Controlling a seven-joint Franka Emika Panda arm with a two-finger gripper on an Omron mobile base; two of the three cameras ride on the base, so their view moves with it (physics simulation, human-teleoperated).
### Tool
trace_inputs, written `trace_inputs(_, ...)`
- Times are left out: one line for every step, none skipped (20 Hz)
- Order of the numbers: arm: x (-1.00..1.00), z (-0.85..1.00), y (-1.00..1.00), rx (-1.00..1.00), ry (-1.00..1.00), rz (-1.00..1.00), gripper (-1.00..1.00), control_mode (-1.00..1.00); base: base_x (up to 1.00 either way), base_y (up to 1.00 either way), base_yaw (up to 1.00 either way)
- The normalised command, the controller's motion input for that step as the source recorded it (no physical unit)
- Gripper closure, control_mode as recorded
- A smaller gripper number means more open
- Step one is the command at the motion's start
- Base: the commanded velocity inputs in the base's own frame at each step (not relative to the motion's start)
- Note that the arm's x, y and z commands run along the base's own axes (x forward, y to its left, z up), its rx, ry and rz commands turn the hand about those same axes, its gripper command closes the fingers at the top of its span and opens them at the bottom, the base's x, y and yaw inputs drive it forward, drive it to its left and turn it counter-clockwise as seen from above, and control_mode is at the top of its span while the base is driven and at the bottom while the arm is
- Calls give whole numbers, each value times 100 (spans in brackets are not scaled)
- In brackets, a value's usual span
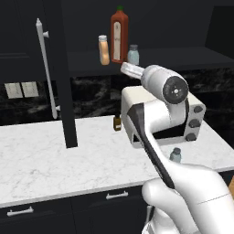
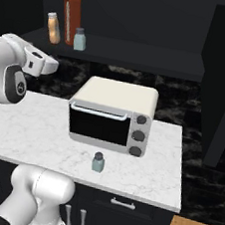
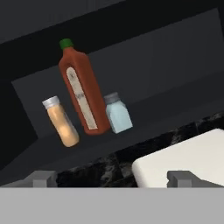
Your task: Put the shaker and condiment bottle from the counter next to their counterparts in the cabinet.
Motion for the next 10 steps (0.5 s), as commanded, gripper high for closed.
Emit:
trace_inputs(-76,6,-26,9,0,0,-100,-100,0,0,0)
trace_inputs(-77,4,-26,9,0,0,-100,-100,0,0,0)
trace_inputs(-71,3,-21,5,0,0,-100,-100,0,0,0)
trace_inputs(-74,1,-21,5,1,0,-100,-100,0,0,0)
trace_inputs(-64,1,-14,2,3,0,-100,-100,0,0,0)
trace_inputs(-54,6,-12,2,9,0,-100,-100,0,0,0)
trace_inputs(-56,4,-14,1,8,0,-100,-100,0,0,0)
trace_inputs(-56,0,-14,0,9,0,-100,-100,0,0,0)
trace_inputs(-43,0,-11,0,13,1,-100,-100,0,0,0)
trace_inputs(-30,0,-11,0,16,4,-100,-100,0,0,0)
